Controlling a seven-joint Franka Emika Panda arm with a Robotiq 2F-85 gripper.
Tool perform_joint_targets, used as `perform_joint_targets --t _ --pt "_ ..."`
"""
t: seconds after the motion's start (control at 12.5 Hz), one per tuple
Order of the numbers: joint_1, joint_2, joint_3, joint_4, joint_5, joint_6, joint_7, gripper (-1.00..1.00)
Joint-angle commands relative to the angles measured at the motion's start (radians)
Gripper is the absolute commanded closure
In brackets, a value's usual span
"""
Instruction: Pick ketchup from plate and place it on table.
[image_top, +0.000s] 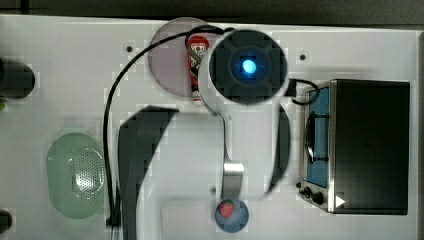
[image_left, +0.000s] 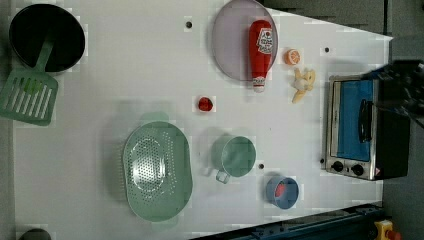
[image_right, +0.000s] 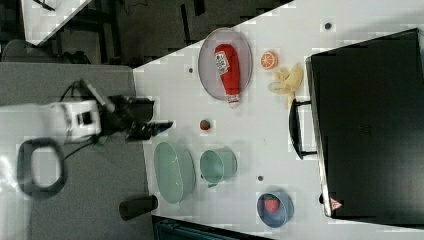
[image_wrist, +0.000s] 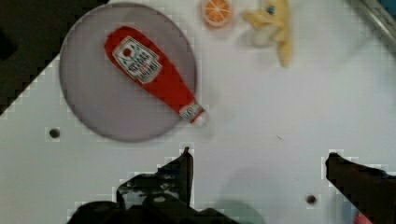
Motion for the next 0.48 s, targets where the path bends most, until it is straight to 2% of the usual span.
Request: perform_joint_targets --t 0.08,0.48 --pt "0.009 0.115 0.025 -0.015 0.003 0.108 -0.081 -1.00" --pt "0.029 0.311 0.038 -0.003 0.000 0.384 -0.371 -1.00"
